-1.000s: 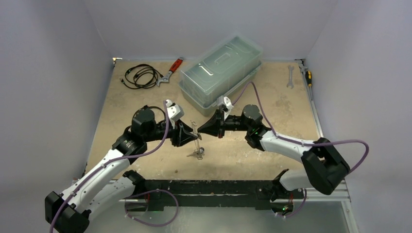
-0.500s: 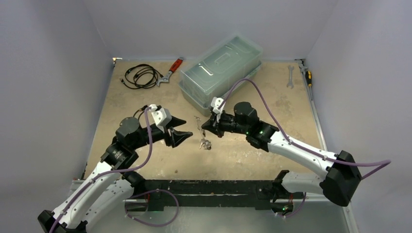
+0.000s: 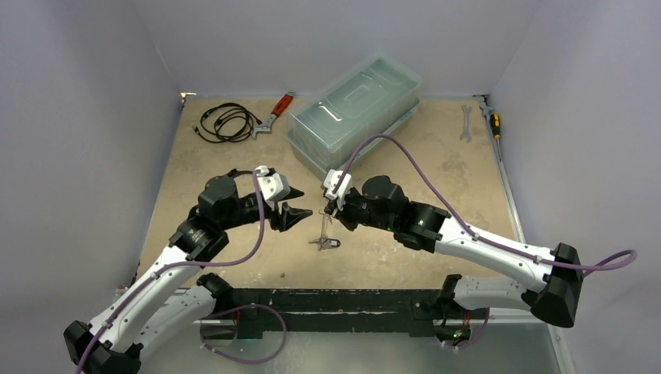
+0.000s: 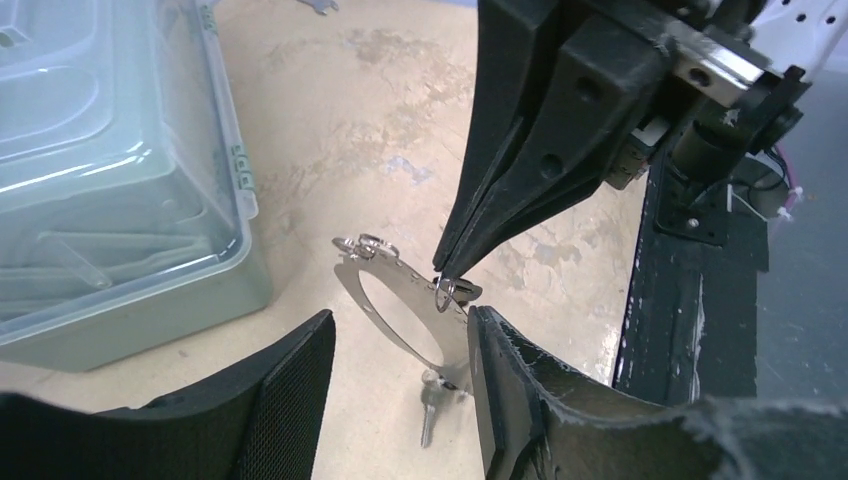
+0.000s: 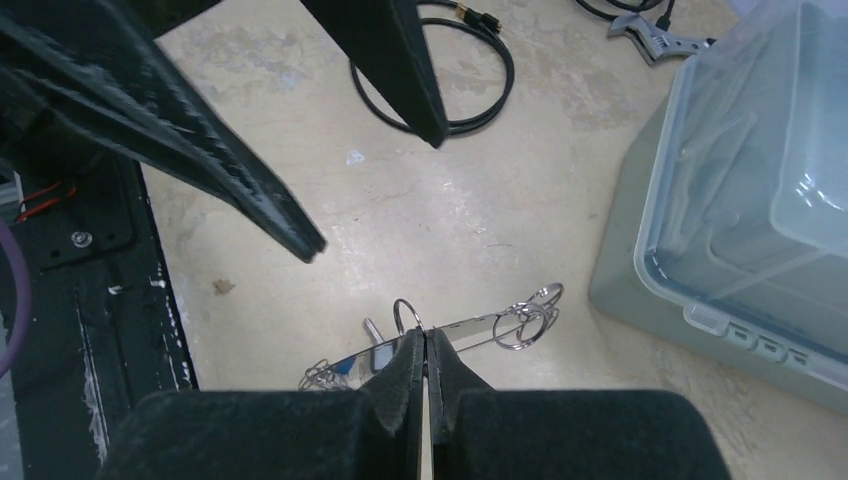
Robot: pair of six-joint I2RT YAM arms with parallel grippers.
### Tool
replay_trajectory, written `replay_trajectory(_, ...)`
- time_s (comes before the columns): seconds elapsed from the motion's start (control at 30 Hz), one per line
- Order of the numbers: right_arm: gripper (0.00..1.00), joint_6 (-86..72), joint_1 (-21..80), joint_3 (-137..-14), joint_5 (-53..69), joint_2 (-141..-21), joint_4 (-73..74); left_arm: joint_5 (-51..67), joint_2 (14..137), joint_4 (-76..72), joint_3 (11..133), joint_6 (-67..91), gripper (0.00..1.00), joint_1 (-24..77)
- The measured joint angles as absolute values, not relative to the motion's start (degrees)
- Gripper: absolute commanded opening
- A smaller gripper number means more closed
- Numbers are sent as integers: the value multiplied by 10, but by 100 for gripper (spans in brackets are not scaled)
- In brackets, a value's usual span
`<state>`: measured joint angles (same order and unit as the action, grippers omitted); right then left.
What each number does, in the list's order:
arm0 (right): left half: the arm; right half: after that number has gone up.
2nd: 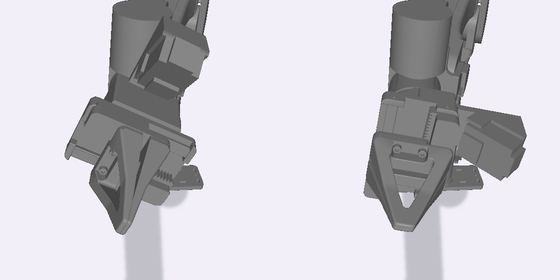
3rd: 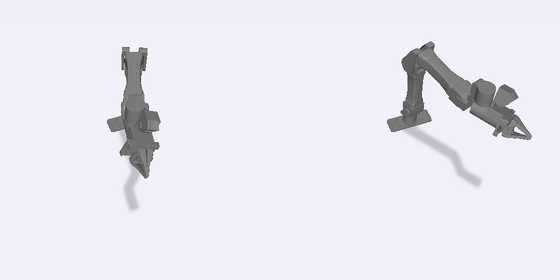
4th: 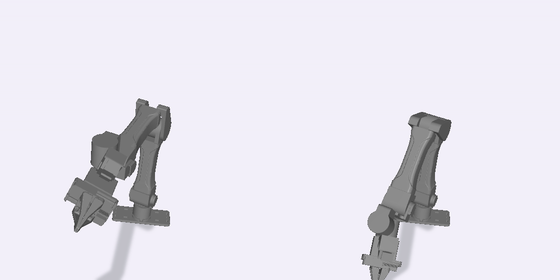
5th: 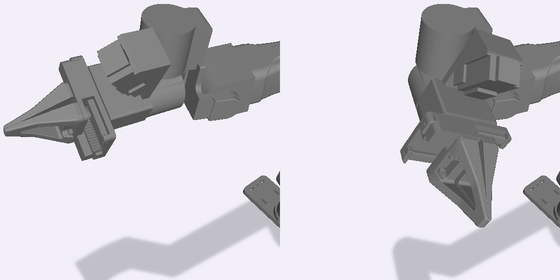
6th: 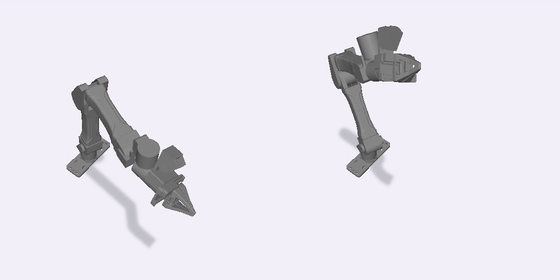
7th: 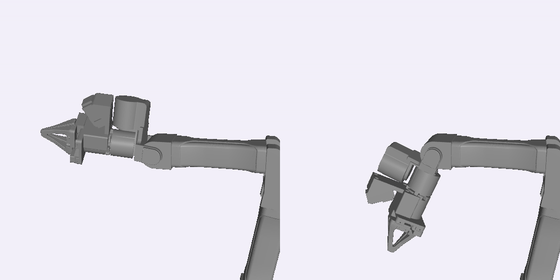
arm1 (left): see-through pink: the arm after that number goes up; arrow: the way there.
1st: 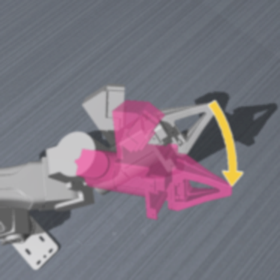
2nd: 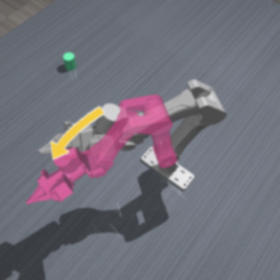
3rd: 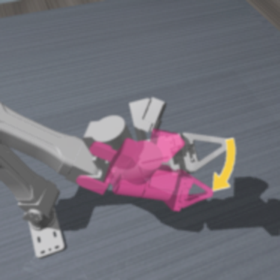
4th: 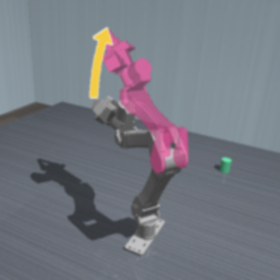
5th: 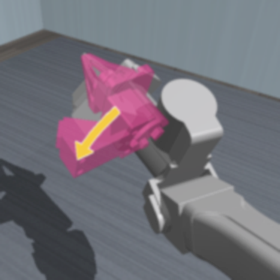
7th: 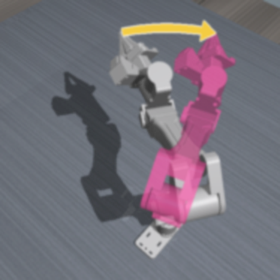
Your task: Put the keys on the keyring
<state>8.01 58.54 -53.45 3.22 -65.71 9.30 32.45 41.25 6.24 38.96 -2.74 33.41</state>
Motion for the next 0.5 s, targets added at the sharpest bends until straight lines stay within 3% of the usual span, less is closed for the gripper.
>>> replay_trajectory(0.13, 0, 97, 611, -542, -8, -652, 113, 347, 437, 91, 408, -64, 45, 335)
replay_trajectory(0.5, 0, 117, 622, -543, -29, -633, 133, 432, 474, 129, 442, -162, 47, 339)
